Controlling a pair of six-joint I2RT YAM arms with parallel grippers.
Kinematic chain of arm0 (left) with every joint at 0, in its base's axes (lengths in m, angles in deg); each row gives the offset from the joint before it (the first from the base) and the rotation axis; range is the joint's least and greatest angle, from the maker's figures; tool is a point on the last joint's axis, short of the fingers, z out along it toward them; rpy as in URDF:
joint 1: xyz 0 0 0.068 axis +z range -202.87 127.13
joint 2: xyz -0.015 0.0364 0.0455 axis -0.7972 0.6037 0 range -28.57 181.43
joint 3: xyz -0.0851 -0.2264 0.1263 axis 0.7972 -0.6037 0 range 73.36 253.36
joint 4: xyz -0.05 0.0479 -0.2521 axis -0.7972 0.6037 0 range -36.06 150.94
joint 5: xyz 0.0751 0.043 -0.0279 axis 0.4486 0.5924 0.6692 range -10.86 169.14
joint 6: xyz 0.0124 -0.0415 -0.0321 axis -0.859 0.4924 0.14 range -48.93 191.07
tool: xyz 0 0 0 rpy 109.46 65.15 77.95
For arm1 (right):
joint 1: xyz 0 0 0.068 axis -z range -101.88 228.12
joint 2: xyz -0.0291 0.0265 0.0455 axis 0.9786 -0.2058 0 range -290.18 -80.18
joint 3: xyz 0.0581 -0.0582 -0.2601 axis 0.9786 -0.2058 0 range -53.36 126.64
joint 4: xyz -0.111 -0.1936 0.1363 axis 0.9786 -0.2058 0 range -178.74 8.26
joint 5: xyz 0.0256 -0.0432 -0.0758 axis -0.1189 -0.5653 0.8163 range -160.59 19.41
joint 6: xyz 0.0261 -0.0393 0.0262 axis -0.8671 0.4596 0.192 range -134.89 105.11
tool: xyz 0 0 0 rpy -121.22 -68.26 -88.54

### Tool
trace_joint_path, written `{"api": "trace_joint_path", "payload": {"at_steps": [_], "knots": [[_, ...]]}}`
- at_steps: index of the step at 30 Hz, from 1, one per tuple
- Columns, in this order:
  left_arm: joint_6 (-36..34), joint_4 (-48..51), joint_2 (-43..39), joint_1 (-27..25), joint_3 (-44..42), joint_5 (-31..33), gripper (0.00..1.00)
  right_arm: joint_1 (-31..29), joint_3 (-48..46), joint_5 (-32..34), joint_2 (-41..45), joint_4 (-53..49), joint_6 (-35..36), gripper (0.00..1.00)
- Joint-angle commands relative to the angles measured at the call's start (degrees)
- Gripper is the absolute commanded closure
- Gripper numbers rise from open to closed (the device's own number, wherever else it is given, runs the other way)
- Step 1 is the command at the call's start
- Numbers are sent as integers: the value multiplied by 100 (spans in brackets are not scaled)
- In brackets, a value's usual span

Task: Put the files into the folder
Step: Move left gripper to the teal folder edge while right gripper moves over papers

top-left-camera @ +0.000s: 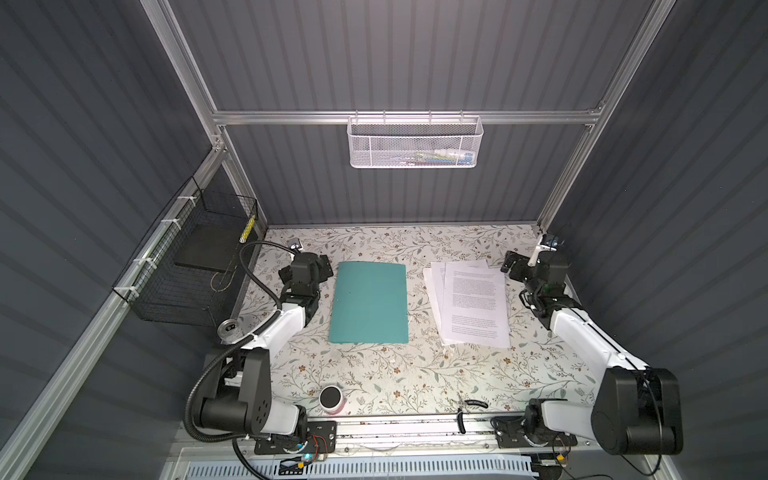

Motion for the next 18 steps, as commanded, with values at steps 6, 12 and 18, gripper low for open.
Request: {"api": "trace_joint_path", "payload": {"at_steps": [6, 12, 18], "knots": [[2243, 2151, -1319, -414, -838, -2081, 1, -739, 368, -1072, 511, -2419, -1106, 1], [3155, 2479, -2137, -714, -1546, -2583, 2, -846, 141, -1934, 543, -2461, -1481, 1], [3498, 2947, -2620, -747, -1742, -2802, 3, -923, -33, -2216, 432, -2190, -1672, 2]]}}
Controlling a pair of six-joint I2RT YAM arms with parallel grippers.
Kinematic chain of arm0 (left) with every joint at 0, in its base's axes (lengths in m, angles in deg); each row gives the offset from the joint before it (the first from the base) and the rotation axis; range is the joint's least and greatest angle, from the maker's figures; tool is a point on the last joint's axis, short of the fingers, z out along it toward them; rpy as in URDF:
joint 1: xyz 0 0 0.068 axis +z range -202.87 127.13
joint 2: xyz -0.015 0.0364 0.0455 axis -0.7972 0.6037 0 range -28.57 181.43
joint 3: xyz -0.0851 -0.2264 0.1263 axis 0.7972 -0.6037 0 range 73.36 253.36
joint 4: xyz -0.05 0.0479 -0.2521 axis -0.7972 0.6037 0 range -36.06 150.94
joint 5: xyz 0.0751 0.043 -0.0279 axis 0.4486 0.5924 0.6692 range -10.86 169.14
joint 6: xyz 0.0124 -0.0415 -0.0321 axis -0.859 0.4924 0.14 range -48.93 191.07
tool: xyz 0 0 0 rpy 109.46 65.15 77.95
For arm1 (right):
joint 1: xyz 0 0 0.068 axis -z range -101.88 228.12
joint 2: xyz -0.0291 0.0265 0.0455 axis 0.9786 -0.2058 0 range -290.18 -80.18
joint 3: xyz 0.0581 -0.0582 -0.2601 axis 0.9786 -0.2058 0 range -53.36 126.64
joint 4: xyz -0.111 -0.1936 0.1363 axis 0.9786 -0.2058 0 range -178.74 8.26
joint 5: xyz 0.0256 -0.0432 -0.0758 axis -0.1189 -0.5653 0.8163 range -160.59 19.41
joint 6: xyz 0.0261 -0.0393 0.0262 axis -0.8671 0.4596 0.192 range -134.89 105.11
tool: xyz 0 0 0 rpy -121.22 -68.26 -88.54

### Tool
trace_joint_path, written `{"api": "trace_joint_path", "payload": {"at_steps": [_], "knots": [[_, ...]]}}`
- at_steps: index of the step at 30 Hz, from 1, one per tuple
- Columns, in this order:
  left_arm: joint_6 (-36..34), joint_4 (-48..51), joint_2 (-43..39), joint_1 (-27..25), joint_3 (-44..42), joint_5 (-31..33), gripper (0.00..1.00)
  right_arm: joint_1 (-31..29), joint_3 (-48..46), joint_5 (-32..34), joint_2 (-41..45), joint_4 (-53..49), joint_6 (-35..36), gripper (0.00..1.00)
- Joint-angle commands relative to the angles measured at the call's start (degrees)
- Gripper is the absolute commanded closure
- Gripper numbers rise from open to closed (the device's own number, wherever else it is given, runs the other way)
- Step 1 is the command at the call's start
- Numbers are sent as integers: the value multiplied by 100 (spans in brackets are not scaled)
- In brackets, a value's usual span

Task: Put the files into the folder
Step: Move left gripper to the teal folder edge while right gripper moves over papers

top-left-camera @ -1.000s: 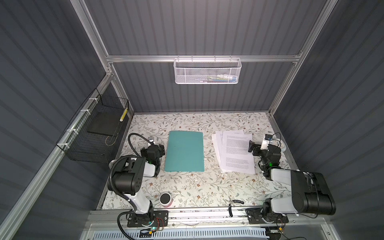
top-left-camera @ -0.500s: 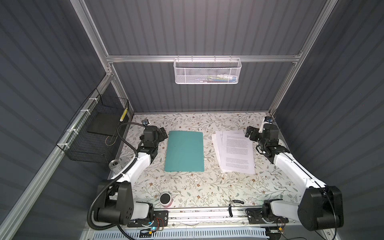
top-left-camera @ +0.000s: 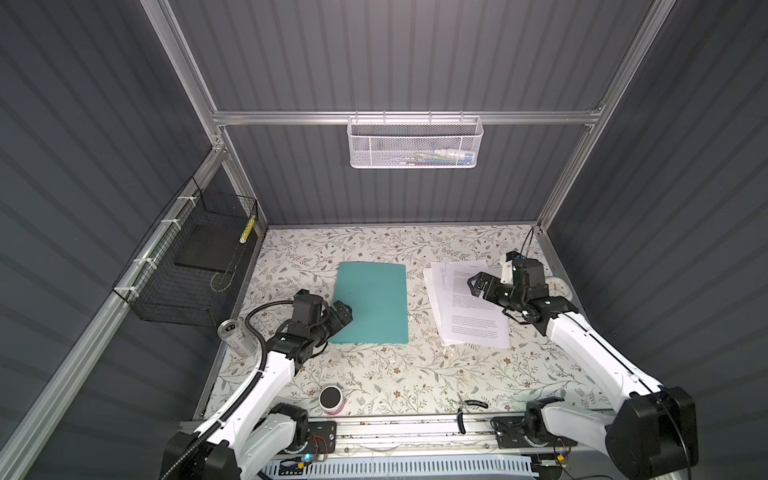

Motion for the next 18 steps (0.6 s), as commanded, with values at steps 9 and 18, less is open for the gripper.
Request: {"api": "trace_joint_path", "payload": {"at_steps": [9, 18], "knots": [[781, 168, -370, -43, -514, -497, 10, -95, 48, -639, -246, 199, -237, 6], [1065, -203, -412, -195, -987, -463, 12, -187, -81, -653, -272, 297, -289, 6]]}}
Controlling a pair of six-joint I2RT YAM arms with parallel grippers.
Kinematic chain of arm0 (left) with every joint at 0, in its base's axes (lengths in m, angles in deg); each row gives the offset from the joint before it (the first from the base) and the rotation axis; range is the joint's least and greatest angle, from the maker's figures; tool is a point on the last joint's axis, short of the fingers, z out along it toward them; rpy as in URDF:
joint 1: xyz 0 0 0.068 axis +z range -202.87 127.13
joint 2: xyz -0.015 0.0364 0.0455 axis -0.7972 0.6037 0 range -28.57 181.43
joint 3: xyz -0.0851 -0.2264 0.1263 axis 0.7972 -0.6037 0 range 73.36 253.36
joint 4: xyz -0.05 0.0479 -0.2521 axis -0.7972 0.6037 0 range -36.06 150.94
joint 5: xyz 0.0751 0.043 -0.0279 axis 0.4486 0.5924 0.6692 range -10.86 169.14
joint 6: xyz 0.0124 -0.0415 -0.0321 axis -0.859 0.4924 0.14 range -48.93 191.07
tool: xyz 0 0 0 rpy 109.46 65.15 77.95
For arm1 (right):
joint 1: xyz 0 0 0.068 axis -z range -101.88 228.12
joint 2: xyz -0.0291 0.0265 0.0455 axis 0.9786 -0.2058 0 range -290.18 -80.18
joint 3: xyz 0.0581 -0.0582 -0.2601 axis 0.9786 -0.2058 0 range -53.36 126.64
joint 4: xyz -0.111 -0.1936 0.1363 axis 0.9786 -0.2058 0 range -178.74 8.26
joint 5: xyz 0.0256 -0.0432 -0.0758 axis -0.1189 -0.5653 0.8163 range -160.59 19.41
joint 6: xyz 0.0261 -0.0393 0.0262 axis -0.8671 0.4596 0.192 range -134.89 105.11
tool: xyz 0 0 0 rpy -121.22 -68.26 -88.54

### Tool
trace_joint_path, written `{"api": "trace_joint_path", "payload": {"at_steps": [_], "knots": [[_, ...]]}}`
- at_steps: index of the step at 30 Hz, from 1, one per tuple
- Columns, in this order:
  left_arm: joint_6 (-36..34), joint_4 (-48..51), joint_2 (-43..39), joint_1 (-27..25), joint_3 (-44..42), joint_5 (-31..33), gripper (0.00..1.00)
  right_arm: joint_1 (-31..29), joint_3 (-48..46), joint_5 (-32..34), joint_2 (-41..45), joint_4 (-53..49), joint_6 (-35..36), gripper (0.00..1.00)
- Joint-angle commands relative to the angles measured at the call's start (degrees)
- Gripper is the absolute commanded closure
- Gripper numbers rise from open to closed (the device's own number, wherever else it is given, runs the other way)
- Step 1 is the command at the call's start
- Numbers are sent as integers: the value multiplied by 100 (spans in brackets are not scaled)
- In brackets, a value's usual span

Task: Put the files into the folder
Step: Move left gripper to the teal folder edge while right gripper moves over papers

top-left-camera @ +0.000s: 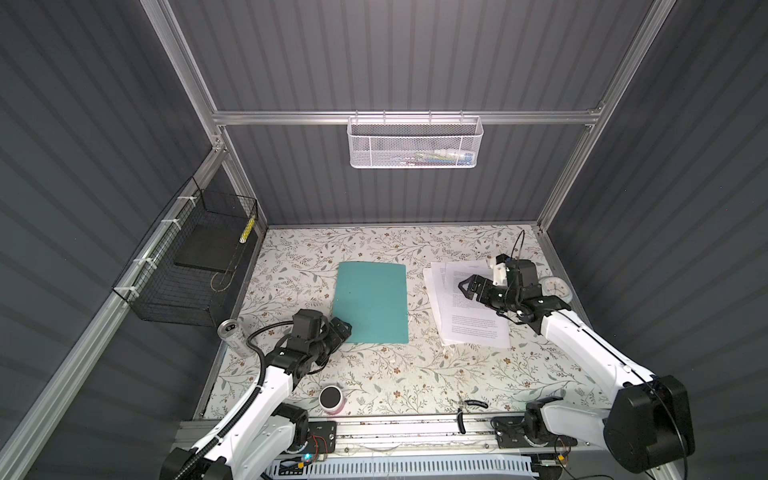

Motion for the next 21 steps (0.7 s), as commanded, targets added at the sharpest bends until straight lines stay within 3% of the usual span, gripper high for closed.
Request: {"api": "trace_joint_path", "payload": {"at_steps": [1, 21], "knots": [[268, -389, 35, -109, -225, -106, 12, -28, -76, -63, -49, 122, -73, 6], [806, -2481, 367, -149, -1152, 285, 17, -46, -226, -46, 46, 193, -39, 6]]}}
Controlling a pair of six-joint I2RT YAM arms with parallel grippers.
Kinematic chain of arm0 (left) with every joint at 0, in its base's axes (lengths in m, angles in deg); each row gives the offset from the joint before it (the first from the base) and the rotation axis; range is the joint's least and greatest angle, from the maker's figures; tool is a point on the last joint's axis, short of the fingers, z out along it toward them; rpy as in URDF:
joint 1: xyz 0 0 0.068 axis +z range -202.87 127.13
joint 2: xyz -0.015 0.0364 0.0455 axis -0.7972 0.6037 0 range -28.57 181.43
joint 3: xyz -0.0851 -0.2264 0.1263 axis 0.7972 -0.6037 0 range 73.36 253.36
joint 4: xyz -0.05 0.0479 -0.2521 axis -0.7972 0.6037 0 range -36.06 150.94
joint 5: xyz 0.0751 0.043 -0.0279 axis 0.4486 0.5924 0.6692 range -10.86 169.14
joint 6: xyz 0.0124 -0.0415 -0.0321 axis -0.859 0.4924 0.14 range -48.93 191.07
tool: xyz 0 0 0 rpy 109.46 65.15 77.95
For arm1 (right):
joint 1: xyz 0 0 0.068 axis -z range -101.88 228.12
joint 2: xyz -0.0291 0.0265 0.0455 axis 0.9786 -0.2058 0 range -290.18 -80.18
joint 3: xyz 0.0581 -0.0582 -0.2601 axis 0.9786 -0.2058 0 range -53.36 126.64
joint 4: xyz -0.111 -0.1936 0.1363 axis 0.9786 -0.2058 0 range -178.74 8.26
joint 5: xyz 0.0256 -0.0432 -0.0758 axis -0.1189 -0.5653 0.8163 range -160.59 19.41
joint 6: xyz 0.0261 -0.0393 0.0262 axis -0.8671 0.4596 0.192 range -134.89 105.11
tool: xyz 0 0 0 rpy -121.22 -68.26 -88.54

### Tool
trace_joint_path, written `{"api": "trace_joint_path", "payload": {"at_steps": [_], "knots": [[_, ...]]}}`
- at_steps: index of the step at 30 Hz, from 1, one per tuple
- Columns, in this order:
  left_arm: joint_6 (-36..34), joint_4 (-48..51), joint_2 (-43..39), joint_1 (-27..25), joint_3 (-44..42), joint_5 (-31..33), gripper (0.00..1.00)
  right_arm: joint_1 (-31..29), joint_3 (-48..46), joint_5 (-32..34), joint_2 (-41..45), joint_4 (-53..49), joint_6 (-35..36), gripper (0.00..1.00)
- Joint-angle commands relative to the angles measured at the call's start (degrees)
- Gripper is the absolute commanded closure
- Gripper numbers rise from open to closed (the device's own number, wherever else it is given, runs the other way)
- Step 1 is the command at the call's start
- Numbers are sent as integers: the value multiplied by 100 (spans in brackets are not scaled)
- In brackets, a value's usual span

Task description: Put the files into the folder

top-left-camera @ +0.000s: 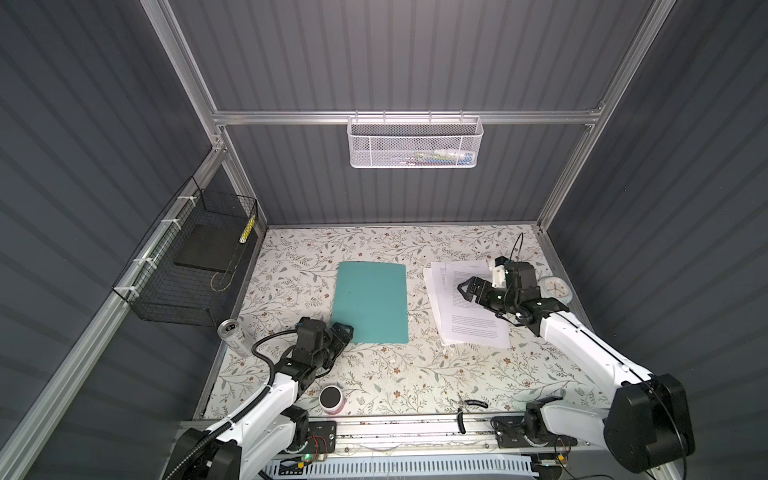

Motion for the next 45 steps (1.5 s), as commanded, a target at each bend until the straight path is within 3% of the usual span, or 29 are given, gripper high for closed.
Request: {"api": "trace_joint_path", "payload": {"at_steps": [1, 11, 23, 34, 45], "knots": [[193, -519, 13, -14, -165, 119, 17, -24, -76, -34, 47, 59, 31, 7], [335, -867, -57, -16, -378, 268, 21, -24, -238, -168, 3, 220, 25, 6], [372, -1970, 636, -10, -520, 304, 23, -24, -239, -133, 56, 210, 148, 6], [433, -2224, 440, -18, -736, 619, 25, -24, -246, -203, -62, 321, 148, 6], [555, -3528, 1322, -18, -880, 507, 30, -24, -274, -485, -165, 390, 160, 6]]}}
